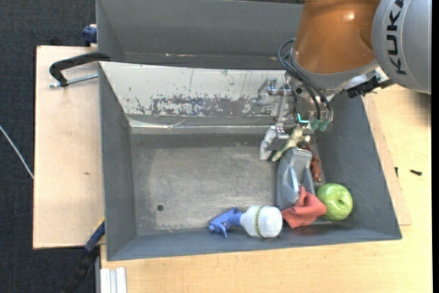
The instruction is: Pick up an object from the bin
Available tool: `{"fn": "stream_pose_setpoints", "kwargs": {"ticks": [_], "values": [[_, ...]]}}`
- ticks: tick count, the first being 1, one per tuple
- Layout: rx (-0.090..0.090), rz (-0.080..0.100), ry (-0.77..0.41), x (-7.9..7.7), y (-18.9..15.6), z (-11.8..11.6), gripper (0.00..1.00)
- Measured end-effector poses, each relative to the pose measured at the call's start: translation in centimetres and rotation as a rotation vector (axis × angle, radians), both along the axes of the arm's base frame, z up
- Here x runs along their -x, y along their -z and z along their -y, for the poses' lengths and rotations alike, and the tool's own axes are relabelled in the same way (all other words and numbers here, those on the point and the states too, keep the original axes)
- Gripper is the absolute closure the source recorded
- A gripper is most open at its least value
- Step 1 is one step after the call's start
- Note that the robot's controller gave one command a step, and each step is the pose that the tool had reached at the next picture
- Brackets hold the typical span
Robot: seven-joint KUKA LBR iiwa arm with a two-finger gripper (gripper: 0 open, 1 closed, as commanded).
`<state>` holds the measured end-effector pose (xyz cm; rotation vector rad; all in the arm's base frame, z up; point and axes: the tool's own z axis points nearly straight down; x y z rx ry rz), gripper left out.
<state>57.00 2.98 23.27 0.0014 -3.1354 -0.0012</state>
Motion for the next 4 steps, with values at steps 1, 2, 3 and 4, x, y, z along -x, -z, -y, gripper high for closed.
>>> {"fn": "stream_pose_setpoints", "kwargs": {"ticks": [1, 2, 3, 4], "values": [[-0.001, 0.009, 0.0, -0.1, -0.5, 0.0, 0.0], [-0.001, 0.015, -0.065, 1.8, 2.5, 1.0, 0.0], [0.0, 0.012, -0.129, 4.5, 7.7, 3.1, 0.0], [0.0, 0.005, -0.149, 6.2, 12.1, 4.3, 0.0]]}}
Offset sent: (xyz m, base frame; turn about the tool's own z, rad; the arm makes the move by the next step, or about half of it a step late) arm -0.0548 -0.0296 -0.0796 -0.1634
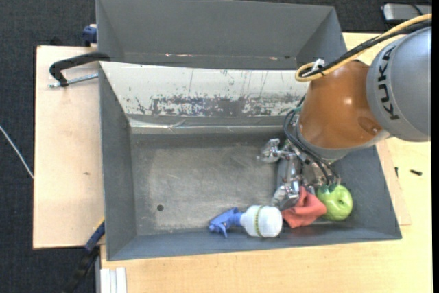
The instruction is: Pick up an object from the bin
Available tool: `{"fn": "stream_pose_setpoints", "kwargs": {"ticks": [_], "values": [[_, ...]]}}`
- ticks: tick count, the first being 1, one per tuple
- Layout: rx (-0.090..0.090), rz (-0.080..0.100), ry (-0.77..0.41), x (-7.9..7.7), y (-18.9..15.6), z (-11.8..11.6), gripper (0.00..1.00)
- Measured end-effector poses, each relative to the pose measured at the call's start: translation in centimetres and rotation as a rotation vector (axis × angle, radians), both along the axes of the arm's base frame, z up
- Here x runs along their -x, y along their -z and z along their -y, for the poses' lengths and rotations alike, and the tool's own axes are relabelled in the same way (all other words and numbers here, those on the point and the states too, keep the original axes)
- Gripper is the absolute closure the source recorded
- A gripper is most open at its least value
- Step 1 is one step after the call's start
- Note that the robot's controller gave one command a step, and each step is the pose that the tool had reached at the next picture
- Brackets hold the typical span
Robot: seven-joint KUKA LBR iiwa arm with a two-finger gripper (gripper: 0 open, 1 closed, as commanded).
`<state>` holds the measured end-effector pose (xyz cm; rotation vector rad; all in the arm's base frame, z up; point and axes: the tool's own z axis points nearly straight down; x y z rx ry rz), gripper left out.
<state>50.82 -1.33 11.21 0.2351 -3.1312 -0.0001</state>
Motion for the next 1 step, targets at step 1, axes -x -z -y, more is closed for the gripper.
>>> {"fn": "stream_pose_setpoints", "kwargs": {"ticks": [1], "values": [[-0.007, 0.0, -0.137, -2.0, -0.69, 3.45, 0.0]]}}
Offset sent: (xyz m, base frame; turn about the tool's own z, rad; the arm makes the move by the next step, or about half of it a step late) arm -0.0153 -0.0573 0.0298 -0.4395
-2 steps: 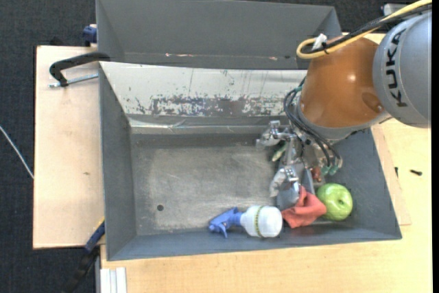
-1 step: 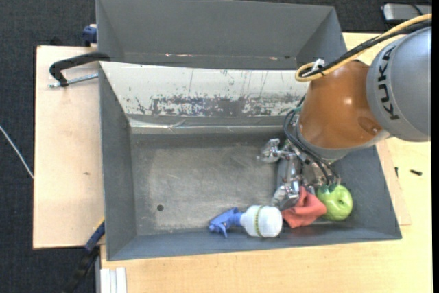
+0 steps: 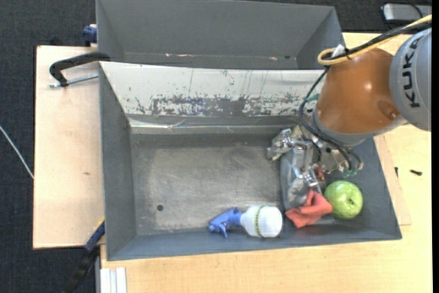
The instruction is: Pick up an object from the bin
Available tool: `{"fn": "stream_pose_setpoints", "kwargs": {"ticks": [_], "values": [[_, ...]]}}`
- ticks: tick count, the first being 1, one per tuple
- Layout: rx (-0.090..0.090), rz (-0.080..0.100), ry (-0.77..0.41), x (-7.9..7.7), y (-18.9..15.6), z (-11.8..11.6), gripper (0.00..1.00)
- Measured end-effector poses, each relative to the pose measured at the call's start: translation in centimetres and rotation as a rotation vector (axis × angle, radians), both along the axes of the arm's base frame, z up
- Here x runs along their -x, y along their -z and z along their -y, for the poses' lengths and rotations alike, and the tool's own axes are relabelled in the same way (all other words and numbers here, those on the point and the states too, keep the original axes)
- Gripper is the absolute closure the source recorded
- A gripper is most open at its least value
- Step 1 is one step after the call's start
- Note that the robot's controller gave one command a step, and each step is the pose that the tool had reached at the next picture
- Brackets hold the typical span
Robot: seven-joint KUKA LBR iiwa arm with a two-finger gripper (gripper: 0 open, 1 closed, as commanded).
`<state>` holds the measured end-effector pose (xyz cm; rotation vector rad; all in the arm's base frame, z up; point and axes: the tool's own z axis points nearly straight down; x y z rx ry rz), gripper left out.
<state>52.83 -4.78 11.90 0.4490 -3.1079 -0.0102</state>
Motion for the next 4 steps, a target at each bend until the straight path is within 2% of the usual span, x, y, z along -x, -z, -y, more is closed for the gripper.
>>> {"fn": "stream_pose_setpoints", "kwargs": {"ticks": [1, 2, 3, 4], "values": [[0.007, 0.006, -0.204, 1.2, -1.4, 3.3, 0.0], [0.005, 0.005, -0.261, 2.3, -0.7, 3.3, 0.0], [0.005, 0.003, -0.085, 2.0, 1.4, 2.9, 0.0], [-0.019, -0.005, -0.644, -1.5, 3.0, 4.1, 1.0]]}}
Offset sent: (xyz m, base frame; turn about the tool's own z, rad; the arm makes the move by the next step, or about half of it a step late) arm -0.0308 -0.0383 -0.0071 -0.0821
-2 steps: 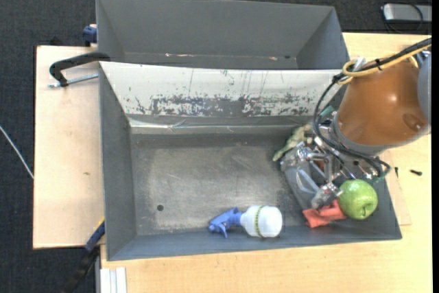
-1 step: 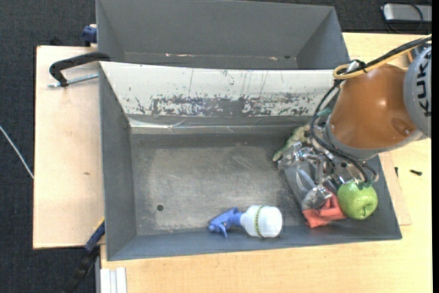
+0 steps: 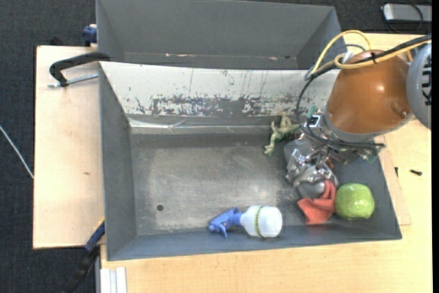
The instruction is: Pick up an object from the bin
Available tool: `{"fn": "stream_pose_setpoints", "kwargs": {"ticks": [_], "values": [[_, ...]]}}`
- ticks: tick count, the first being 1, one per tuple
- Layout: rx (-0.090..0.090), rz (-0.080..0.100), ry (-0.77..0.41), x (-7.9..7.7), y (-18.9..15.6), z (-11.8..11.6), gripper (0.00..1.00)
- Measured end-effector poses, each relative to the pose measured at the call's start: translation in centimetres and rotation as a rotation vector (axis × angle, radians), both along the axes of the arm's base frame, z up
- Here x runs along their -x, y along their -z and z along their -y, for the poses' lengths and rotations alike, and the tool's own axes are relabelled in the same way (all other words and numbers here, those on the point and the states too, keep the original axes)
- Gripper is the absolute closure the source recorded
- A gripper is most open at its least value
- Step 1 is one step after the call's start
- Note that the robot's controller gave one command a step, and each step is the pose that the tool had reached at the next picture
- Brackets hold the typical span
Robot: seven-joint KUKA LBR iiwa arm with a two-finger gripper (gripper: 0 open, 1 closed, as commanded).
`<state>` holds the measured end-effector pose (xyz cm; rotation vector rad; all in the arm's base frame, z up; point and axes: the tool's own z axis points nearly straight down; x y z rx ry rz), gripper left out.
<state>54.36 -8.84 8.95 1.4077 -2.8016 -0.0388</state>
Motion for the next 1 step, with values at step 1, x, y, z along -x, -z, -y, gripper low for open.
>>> {"fn": "stream_pose_setpoints", "kwargs": {"ticks": [1], "values": [[0.0, 0.001, 0.0, 0.01, -0.01, -0.01, 1.0]]}}
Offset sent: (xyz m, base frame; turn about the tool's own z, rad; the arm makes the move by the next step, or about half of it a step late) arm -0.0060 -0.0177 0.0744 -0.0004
